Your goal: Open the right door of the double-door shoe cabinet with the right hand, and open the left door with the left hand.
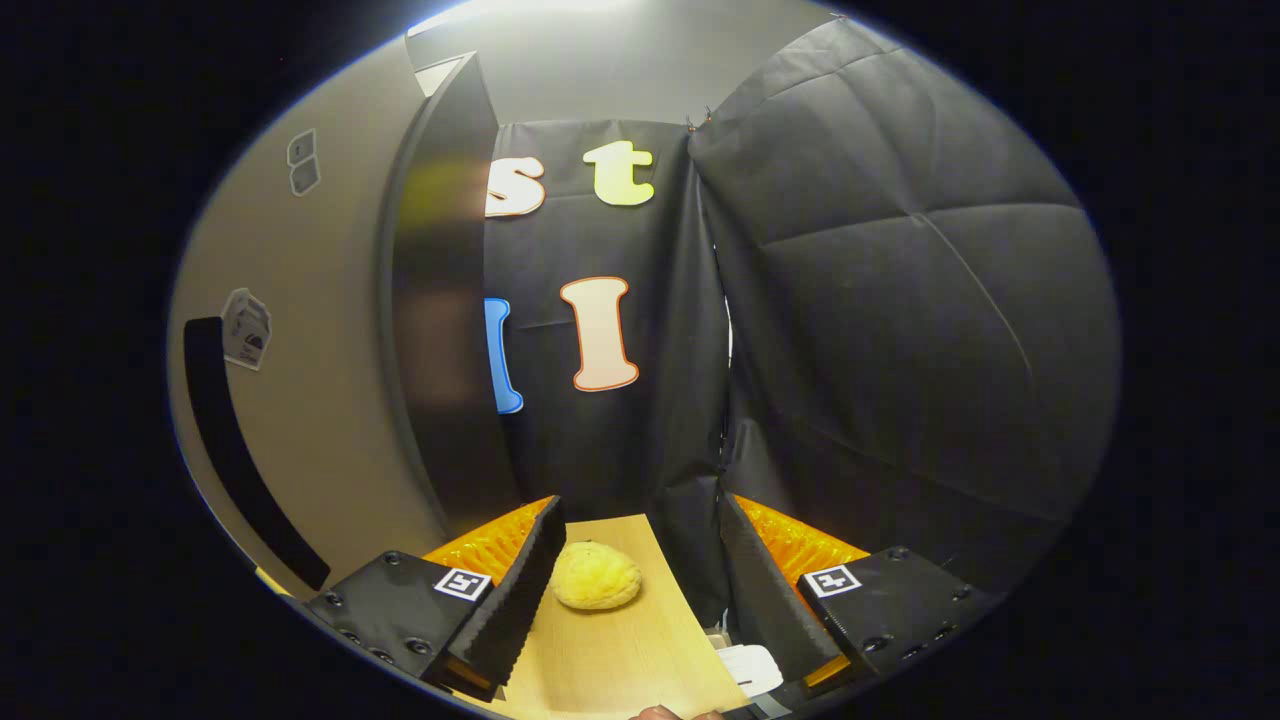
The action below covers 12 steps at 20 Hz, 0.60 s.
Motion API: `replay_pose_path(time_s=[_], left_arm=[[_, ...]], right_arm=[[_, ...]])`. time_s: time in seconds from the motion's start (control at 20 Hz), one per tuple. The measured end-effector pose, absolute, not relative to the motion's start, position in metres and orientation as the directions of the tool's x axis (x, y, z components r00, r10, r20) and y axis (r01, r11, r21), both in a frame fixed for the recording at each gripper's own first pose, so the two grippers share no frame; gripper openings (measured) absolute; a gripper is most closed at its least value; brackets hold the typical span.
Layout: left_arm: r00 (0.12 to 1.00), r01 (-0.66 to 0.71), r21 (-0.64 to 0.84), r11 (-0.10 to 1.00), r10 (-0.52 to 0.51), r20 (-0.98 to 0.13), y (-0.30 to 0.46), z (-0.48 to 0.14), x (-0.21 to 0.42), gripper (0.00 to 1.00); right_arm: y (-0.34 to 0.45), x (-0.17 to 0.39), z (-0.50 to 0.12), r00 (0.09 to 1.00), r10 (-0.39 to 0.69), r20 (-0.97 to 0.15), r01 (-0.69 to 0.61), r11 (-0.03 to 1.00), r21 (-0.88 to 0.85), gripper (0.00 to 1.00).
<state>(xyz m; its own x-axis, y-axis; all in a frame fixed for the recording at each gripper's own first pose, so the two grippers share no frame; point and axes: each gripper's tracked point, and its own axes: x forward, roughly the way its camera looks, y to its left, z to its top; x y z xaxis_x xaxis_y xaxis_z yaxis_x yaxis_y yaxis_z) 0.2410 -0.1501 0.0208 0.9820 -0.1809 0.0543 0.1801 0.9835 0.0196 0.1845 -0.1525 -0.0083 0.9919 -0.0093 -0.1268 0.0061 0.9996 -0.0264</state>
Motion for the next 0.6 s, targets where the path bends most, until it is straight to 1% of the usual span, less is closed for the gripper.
replay_pose_path(time_s=[0.1, 0.25, 0.3, 0.4, 0.5, 0.6], left_arm=[[0.982, 0.171, 0.033, 0.985, -0.173, 0.082, -0.155, 0.031, 0.250, 0.98], [0.983, 0.165, 0.051, 0.985, -0.169, 0.075, -0.165, 0.033, 0.261, 0.97], [0.986, 0.144, 0.048, 0.988, -0.147, 0.081, -0.163, 0.034, 0.264, 0.87], [0.988, 0.144, 0.052, 0.988, -0.147, 0.056, -0.166, 0.026, 0.268, 0.68], [0.992, 0.113, 0.059, 0.992, -0.116, 0.050, -0.163, 0.026, 0.268, 0.68], [0.995, 0.087, 0.037, 0.996, -0.088, 0.040, -0.161, 0.023, 0.268, 0.51]], right_arm=[[-0.151, 0.193, -0.012, 0.991, -0.003, -0.134, 0.001, 1.000, -0.015, 0.98], [-0.150, 0.204, -0.021, 0.987, 0.009, -0.163, -0.010, 1.000, -0.007, 0.98], [-0.153, 0.209, -0.025, 0.985, 0.002, -0.173, -0.005, 1.000, -0.016, 0.98], [-0.158, 0.216, -0.026, 0.983, -0.006, -0.182, 0.000, 1.000, -0.031, 0.98], [-0.157, 0.222, -0.022, 0.985, 0.001, -0.175, -0.005, 1.000, -0.021, 0.98], [-0.159, 0.228, -0.022, 0.984, 0.011, -0.175, -0.013, 1.000, -0.006, 0.98]])
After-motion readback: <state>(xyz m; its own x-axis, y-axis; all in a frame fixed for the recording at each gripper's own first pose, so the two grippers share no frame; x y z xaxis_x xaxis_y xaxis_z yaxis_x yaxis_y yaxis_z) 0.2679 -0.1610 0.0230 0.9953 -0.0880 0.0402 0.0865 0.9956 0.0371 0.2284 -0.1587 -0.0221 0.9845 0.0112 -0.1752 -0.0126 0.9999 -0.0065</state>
